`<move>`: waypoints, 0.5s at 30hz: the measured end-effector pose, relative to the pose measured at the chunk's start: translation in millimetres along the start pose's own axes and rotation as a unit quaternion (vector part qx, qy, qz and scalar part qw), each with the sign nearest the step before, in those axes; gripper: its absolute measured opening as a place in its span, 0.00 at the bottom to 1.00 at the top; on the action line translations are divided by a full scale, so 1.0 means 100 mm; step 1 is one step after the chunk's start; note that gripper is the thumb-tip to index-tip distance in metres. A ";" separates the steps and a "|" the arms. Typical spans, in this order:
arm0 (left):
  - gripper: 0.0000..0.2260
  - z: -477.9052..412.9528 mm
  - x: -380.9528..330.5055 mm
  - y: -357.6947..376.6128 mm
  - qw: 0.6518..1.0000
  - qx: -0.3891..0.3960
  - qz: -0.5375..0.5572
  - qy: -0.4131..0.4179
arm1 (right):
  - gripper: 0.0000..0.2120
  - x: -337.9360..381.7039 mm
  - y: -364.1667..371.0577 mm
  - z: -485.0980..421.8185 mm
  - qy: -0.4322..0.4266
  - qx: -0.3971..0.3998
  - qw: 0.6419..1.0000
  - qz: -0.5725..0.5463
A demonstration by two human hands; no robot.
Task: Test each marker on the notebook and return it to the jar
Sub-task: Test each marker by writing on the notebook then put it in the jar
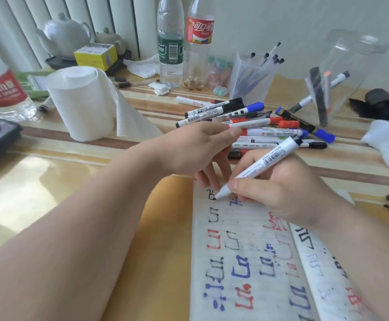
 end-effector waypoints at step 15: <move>0.19 -0.02 0.05 -0.06 0.999 0.000 0.006 0.051 | 0.08 0.05 0.06 0.06 -0.025 0.022 0.997 0.068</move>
Point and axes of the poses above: each hand's wrist, its own z-axis away from the middle knuckle, its own y-axis out of the palm, x = y × z, the point moved 6 cm from there along -z, towards the middle knuckle, and after that the axes turned 6 degrees about z, right-handed, at the moved point
